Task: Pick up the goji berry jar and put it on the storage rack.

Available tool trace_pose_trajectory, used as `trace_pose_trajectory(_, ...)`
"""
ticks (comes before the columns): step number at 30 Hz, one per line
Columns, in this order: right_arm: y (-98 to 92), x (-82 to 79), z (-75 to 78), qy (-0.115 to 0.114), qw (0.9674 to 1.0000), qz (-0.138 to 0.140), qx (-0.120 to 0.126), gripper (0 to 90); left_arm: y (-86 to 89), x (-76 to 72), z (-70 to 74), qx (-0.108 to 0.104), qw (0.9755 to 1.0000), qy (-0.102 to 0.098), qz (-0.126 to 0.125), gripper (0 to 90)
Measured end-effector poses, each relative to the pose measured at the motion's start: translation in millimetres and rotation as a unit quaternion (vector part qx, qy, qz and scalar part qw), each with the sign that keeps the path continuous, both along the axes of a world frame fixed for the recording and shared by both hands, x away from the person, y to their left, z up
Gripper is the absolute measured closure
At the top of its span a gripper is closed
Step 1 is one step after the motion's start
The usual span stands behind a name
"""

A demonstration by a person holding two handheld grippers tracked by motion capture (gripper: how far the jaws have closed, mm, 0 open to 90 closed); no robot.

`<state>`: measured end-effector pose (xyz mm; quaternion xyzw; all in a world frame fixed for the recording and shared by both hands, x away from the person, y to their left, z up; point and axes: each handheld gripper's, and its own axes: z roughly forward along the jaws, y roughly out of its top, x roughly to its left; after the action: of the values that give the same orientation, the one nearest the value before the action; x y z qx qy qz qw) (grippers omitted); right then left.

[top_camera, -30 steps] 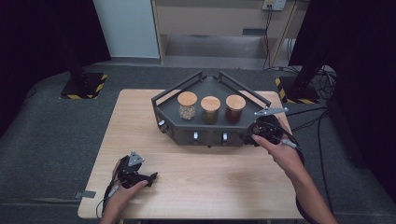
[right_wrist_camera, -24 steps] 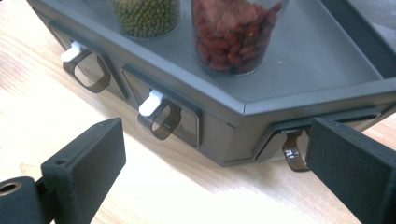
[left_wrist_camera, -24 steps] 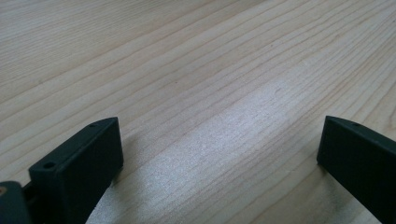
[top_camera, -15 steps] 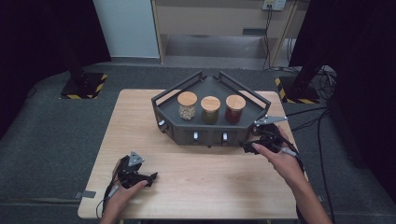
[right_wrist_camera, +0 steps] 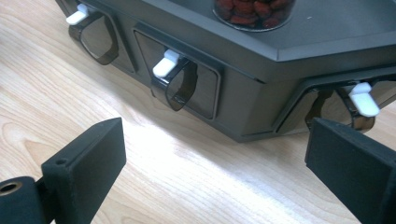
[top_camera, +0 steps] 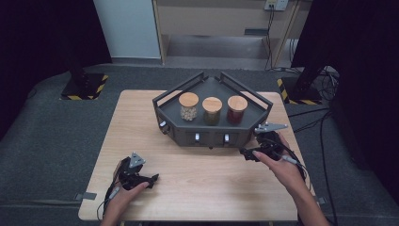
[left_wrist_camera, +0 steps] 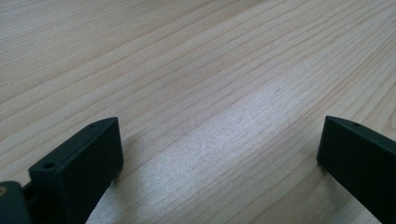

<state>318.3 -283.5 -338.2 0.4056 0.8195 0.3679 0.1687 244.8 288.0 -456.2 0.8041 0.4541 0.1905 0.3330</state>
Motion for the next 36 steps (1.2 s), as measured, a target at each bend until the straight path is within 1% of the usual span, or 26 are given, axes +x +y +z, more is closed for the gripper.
trace_pose_trajectory(9,2.6,-6.0,-8.4,0.002,1.0000,0.000,-0.007,5.4,0.0,0.0,0.0,0.000,1.0000,0.000,0.000,0.0)
trace_pose_trajectory(33,3.6,-17.9,-27.4,0.008,1.0000,0.001,-0.005,5.3,0.0,0.0,0.0,0.000,1.0000,0.000,0.000,0.0)
trace_pose_trajectory(36,3.9,-20.0,-30.9,0.010,0.9999,0.001,-0.001,5.3,0.0,0.0,0.0,0.000,1.0000,0.000,0.000,0.0)
